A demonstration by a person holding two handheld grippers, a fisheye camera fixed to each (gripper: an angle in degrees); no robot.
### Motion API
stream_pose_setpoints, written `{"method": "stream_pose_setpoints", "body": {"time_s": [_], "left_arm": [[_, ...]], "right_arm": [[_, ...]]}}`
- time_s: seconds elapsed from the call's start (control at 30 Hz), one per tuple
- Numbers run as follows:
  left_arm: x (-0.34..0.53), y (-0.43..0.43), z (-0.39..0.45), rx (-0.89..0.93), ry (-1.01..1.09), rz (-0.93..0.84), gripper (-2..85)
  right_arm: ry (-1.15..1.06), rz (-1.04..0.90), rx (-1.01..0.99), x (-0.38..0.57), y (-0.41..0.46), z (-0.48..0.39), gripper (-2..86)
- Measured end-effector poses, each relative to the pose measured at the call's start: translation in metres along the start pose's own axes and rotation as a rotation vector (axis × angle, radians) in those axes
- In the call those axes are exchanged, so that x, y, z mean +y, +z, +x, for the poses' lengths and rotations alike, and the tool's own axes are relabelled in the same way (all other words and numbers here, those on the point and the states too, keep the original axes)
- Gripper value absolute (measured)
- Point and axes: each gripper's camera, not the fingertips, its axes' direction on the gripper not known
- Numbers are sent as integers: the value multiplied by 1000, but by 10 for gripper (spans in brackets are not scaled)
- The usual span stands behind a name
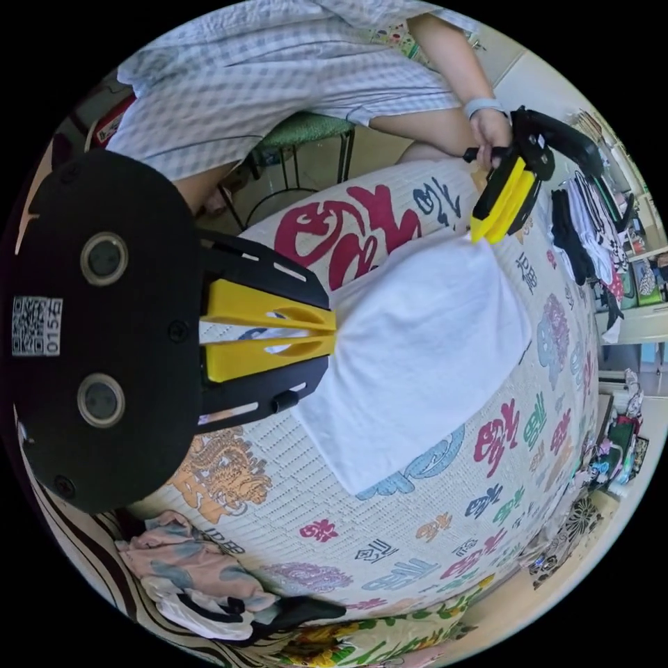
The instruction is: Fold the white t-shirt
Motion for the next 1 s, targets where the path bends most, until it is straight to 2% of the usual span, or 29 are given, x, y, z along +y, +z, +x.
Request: {"method": "stream_pose_setpoints", "body": {"time_s": [0.23, 0.4, 0.53, 0.63, 0.73, 0.87, 0.93, 1.0], "left_arm": [[25, 17, 7, 21, -48, -29, 10], [37, 0, -22, 176, -145, 5, 70], [58, -29, -69, 272, -276, 161, 74], [64, -38, -96, 132, -322, 217, 66], [57, -27, -107, 78, -288, 191, 71], [46, -15, -107, 72, -200, 178, 81], [43, -14, -107, 72, -167, 178, 85], [40, -14, -104, 59, -122, 180, 90]], "right_arm": [[7, -64, -27, -10, -4, -24, 3], [107, -54, -53, -25, -35, -30, 63], [66, 72, -3, -50, -75, -58, 81], [-63, 131, -18, -90, -78, -99, 95], [-195, 62, 37, -130, -47, -146, 114], [-294, -54, 293, -151, -4, -186, 88], [-259, -28, 279, -150, -13, -185, 51], [-118, 56, 128, -141, -45, -161, 7]]}}
